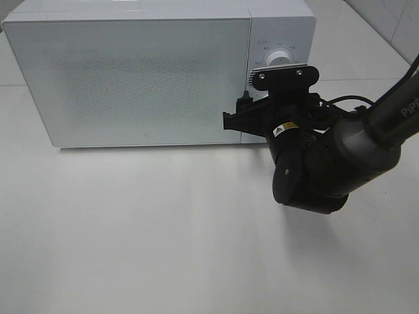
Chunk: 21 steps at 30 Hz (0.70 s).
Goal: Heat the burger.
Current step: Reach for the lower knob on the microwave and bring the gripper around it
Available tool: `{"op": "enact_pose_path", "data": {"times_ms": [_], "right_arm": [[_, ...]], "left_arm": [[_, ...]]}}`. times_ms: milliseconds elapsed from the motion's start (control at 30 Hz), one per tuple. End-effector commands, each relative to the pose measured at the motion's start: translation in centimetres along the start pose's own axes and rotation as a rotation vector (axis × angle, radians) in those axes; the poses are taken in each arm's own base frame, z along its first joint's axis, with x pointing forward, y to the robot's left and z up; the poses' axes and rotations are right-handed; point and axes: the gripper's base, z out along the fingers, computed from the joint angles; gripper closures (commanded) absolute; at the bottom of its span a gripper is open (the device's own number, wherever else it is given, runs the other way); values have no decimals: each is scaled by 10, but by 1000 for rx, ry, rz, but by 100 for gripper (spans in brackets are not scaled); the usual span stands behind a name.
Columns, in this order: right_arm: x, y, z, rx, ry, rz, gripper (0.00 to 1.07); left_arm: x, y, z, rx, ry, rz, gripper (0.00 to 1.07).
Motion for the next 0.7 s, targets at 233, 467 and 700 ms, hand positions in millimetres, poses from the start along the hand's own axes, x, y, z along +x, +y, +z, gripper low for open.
{"op": "enact_pose_path", "data": {"times_ms": [233,467,700], "right_arm": [[7,-2,6,6,-4,-29,34],[7,-2,6,5,-7,-21,40],[4,-3,6,15,-37,-22,66]], "left_arm": [[2,0,-2,-6,-22,-4,9],[2,0,-2,-6,-22,-4,9],[2,0,-2,-6,-22,-4,9]]}}
